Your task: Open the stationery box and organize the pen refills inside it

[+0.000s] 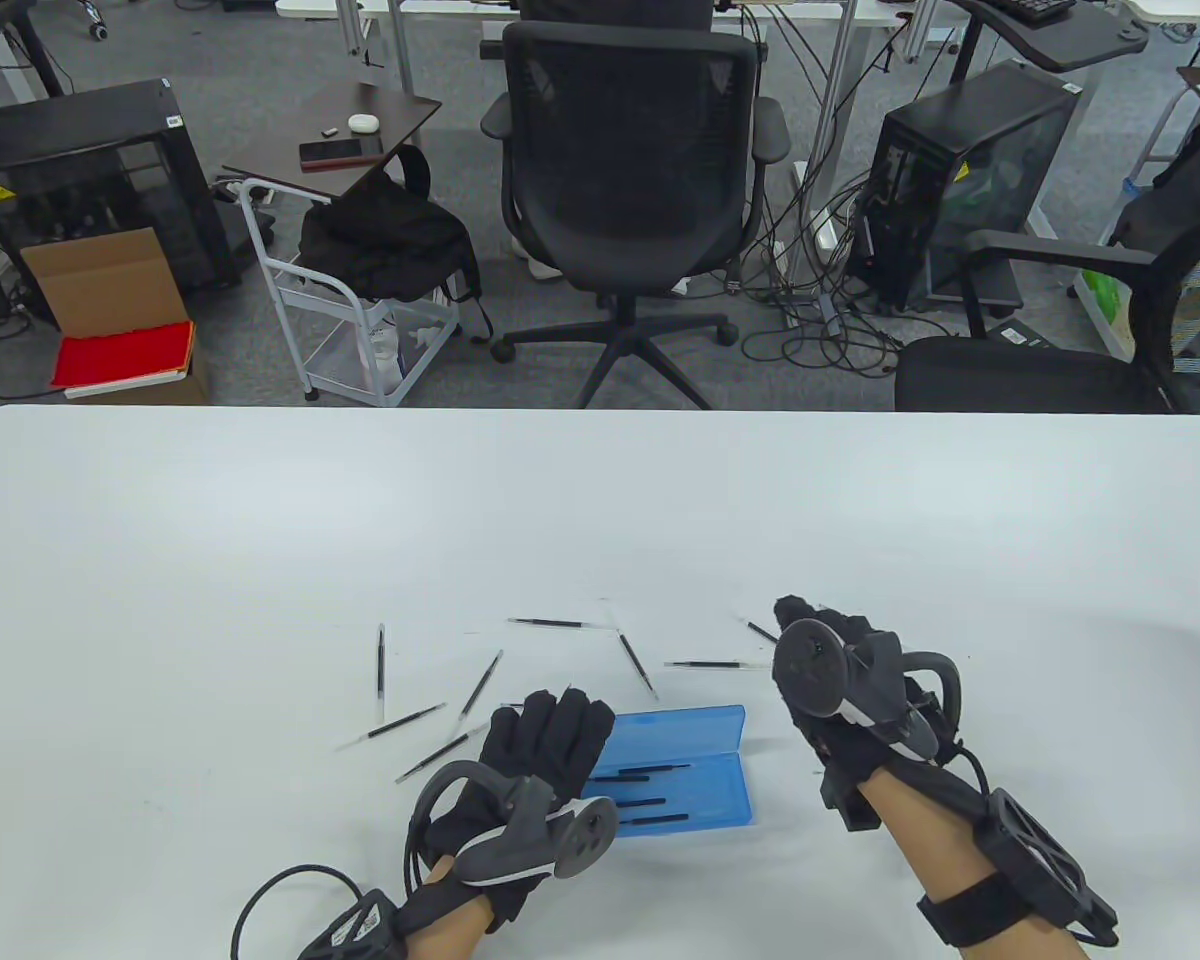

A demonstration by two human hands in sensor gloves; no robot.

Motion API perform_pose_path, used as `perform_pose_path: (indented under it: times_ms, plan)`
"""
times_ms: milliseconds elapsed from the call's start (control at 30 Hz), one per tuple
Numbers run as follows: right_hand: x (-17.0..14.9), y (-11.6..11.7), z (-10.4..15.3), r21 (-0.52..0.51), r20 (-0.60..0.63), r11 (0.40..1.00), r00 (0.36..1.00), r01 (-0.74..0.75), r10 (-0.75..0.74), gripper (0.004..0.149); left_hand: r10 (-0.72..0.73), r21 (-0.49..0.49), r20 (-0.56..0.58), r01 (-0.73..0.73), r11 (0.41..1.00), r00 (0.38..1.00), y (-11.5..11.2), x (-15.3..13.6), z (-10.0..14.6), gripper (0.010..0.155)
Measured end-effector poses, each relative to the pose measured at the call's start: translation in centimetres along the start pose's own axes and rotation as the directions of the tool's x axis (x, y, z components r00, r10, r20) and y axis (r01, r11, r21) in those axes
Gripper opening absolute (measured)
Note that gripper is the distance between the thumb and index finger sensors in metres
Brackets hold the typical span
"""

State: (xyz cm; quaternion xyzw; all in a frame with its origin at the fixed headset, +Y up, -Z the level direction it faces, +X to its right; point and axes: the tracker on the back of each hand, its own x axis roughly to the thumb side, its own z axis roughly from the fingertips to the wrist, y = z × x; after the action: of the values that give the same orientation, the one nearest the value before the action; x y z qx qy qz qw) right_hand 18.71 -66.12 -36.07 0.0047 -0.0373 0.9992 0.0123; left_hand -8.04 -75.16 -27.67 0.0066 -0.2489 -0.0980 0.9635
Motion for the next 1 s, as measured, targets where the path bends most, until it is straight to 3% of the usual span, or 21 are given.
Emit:
perform_pose_path:
  times_ms: [200, 367, 567, 1000]
  plan:
    - [-2.2, 4.2, -2.9, 0.172, -0.182, 0.985, 0.983, 0.003, 0.029, 0.068, -0.001, 0.0, 0.0, 0.001, 1.0, 1.0, 0.0, 0.0, 0.0, 0.122]
    - [-3.1, 7.4, -3.9, 0.337, -0.257, 0.941, 0.959, -0.028, 0.121, 0.072, -0.002, -0.002, 0.001, 0.002, 1.0, 1.0, 0.0, 0.0, 0.0, 0.122]
    - [-3.2, 8.9, -3.8, 0.374, -0.278, 0.926, 0.948, -0.042, 0.155, 0.072, -0.002, -0.002, 0.002, 0.002, 1.0, 1.0, 0.0, 0.0, 0.0, 0.122]
    - [-1.5, 9.6, -3.9, 0.369, -0.337, 0.916, 0.896, -0.158, 0.29, 0.066, -0.011, -0.001, 0.001, 0.011, 1.0, 1.0, 0.0, 0.1, 0.0, 0.122]
